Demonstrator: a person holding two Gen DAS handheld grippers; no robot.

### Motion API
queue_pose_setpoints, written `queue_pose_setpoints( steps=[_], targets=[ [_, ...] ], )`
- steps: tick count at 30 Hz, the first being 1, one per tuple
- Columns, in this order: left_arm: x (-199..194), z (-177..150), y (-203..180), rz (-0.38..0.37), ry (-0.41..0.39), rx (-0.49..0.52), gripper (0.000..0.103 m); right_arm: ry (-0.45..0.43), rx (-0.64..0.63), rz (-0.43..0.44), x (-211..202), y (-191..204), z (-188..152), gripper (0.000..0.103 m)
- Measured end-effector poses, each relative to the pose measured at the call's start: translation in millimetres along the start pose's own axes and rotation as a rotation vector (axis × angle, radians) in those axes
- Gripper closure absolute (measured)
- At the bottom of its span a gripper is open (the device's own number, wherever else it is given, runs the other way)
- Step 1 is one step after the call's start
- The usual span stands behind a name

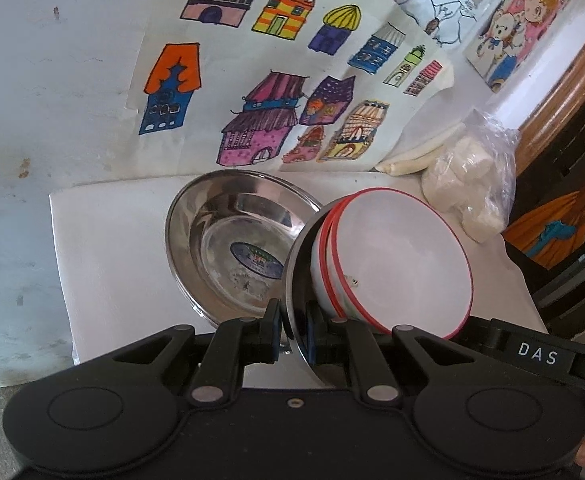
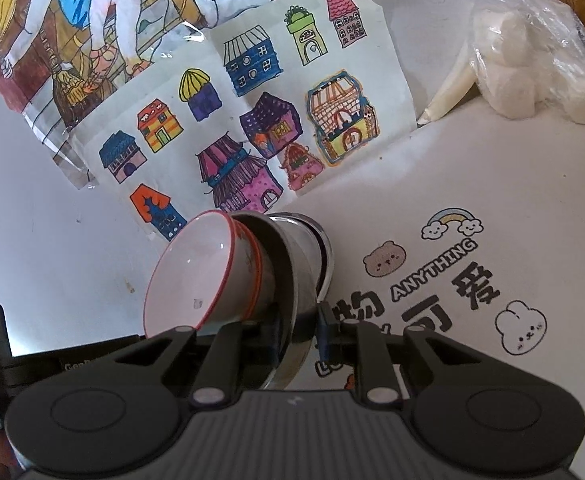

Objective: Organize plates and bowls
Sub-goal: 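Lift the steel bowl stack with both tools and carry it toward the steel plates, then hold the bowl stack above the steel plates with both tools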

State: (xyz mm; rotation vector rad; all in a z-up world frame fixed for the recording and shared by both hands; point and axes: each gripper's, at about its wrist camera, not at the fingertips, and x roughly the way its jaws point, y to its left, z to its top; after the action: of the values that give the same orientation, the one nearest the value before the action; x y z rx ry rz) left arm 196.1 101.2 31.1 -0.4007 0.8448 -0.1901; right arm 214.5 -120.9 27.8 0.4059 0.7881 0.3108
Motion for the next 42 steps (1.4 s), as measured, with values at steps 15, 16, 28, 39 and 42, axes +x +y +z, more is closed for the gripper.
queue_pose_setpoints(
  steps=[15, 16, 28, 39, 42],
  targets=[
    [5, 21, 22, 0.064, -0.044, -0.065, 0.092, 0.014, 0.003, 0.054, 39, 12, 21, 0.083],
    [6, 23, 23, 0.068, -0.047, -0.067, 0.092, 0.018, 0.004, 0.057, 42, 12, 22, 0.083],
    [16, 28, 30, 0.105, -0.051, -0.076, 0.093, 0.046, 0.010, 0.062, 61, 11, 28, 0.083],
    [20, 30, 32, 0.119, -0.050, -0.092, 0.093, 0.051, -0.007, 0.061, 69, 13, 31, 0.083],
    [19, 30, 32, 0.125, -0.053, -0.096, 0.093, 0.056, -0.010, 0.064, 71, 13, 31, 0.083]
  ],
)
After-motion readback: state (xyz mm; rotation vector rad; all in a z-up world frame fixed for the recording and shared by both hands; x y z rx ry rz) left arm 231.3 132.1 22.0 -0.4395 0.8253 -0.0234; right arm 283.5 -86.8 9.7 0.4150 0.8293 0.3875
